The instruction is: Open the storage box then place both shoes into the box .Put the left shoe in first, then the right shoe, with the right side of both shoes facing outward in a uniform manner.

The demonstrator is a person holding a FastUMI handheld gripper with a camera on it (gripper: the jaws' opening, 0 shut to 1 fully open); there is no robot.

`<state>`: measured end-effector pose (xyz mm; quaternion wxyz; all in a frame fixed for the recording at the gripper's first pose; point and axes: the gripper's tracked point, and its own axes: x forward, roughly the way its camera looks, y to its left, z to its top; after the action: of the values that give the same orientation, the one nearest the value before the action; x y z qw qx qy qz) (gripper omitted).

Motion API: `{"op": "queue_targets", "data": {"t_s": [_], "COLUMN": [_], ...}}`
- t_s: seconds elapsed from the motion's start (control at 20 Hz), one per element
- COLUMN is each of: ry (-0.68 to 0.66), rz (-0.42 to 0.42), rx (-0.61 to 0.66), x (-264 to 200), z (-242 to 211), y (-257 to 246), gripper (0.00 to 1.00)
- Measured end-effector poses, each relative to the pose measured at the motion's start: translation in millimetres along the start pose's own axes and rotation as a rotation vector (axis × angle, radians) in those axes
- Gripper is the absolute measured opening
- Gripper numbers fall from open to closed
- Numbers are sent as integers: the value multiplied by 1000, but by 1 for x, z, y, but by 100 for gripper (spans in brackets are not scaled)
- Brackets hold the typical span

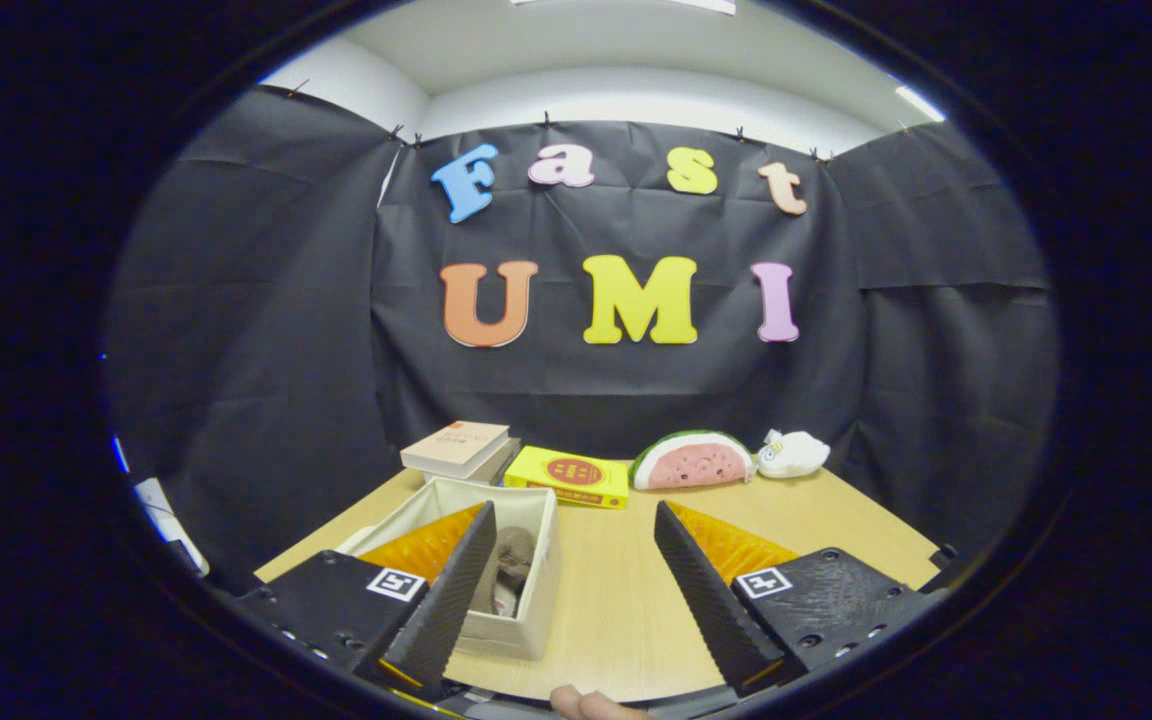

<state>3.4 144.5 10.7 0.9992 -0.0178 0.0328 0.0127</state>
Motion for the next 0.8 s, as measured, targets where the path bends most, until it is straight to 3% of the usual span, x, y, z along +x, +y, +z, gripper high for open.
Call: {"op": "queue_targets", "data": {"t_s": [0.3, 0.5, 0.7, 0.8], "ry": [-155, -222, -286, -283], "rz": [-61, 24, -36, -19], "rx": [39, 123, 33, 29], "x": [-47, -64, -62, -63], "z": [-1, -9, -5, -9], "y": [-37, -36, -60, -53], "gripper": [96, 96, 95, 95]}}
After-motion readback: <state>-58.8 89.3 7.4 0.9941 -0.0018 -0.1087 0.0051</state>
